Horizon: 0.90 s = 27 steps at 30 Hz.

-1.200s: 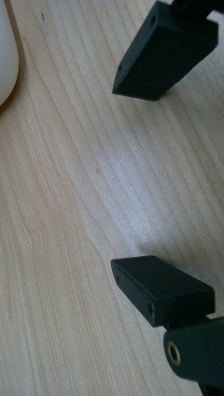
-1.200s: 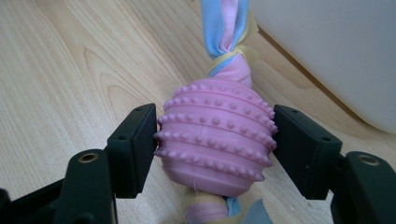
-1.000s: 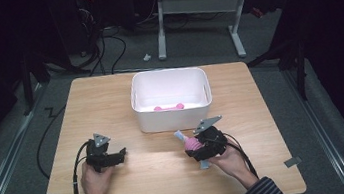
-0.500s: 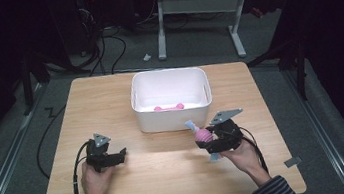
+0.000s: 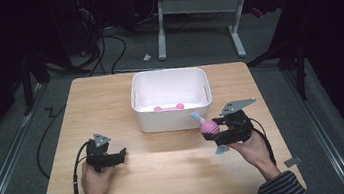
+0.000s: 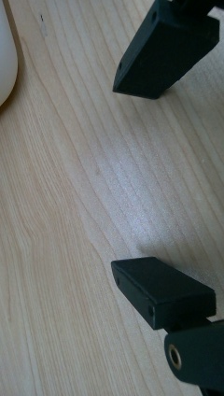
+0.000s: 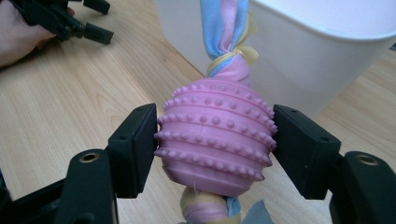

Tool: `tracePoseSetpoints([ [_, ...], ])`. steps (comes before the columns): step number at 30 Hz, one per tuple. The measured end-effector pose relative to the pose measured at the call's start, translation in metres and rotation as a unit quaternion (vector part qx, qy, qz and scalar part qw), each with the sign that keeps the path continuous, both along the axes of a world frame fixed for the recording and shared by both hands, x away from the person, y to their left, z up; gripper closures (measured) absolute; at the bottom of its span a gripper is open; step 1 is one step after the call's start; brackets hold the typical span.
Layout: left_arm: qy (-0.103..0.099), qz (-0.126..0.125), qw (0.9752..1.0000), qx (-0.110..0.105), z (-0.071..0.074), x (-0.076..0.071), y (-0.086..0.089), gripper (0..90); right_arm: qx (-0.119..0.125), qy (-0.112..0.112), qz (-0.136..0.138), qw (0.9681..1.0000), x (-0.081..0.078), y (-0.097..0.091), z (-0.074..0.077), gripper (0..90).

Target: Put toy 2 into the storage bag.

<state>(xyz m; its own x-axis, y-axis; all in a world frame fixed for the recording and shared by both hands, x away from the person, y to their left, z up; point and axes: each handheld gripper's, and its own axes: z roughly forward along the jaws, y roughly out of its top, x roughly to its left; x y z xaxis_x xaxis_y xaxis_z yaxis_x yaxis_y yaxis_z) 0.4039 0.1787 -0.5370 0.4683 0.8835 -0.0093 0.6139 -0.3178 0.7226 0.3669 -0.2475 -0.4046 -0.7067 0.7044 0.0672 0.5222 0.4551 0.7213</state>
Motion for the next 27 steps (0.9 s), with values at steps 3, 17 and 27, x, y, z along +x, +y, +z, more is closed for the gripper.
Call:
tracePoseSetpoints([
  [3,0.000,0.000,1.0000,0.000,0.000,0.000,0.000,12.9,-0.002,-0.008,-0.003,1.0000,0.001,-0.002,0.007,34.0],
  [17,0.000,0.000,1.0000,0.000,0.000,0.000,0.000,12.9,-0.009,-0.028,-0.007,0.9995,0.019,-0.001,0.036,34.0],
  [27,0.000,-0.001,1.0000,-0.001,0.000,0.000,0.000,13.2,-0.003,-0.041,-0.014,0.9991,0.035,0.002,0.057,34.1],
])
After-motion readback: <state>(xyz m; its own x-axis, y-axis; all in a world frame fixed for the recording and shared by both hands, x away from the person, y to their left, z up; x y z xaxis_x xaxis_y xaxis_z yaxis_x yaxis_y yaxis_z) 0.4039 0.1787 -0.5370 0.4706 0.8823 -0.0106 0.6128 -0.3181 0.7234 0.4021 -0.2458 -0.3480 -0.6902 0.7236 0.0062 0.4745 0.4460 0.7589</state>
